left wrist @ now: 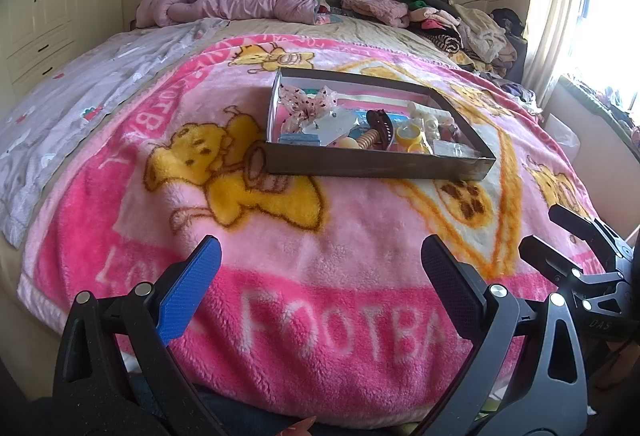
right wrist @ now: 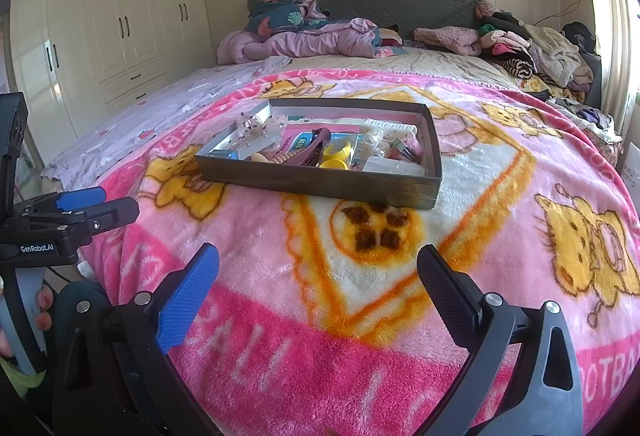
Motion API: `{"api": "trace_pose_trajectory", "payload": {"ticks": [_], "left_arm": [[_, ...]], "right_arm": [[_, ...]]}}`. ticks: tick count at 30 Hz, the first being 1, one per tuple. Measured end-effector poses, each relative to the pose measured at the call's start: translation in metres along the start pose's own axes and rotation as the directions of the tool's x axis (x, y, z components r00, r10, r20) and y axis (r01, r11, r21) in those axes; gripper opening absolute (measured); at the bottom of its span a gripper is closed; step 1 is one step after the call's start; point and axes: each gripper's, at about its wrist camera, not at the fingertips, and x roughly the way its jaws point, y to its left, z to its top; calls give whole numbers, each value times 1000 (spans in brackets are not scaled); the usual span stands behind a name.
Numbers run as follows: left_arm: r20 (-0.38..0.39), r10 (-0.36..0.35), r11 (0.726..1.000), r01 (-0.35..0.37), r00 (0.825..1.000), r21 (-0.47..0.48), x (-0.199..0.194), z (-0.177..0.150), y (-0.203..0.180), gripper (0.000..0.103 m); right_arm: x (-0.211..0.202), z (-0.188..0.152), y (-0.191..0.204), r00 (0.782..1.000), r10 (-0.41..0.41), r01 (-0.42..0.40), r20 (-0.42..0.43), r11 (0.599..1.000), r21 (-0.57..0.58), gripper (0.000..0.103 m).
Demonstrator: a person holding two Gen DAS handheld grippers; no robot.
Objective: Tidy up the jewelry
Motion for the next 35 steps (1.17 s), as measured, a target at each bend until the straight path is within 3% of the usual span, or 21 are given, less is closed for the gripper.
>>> {"api": "trace_pose_trajectory", "payload": {"ticks": [15,25,28,30,33,35], "left_arm": [[10,1,1000,-1,1000,4,-3,2,5,92],[-27,64,996,-65,998,-57,14,7,35,92],[-42,117,987,-121,992,-107,27,17,63,92],[-53,178,972,-184,983,-149,39,27,87,92],[-78,265,941,-276,961,-196,65,51,130,92],[-86,333,916,-343,939,-207,85,72,163,92]], "right_arm": [[1,1,1,1000,-4,4,4,1000,-6,97],[4,1,-17,1000,-15,15,10,1000,20,97],[10,7,-44,998,-62,61,13,996,59,97],[19,14,-84,993,-116,116,-8,983,142,97],[41,25,-157,961,-263,275,-83,938,210,97],[61,31,-207,920,-363,387,-146,898,209,97]]}}
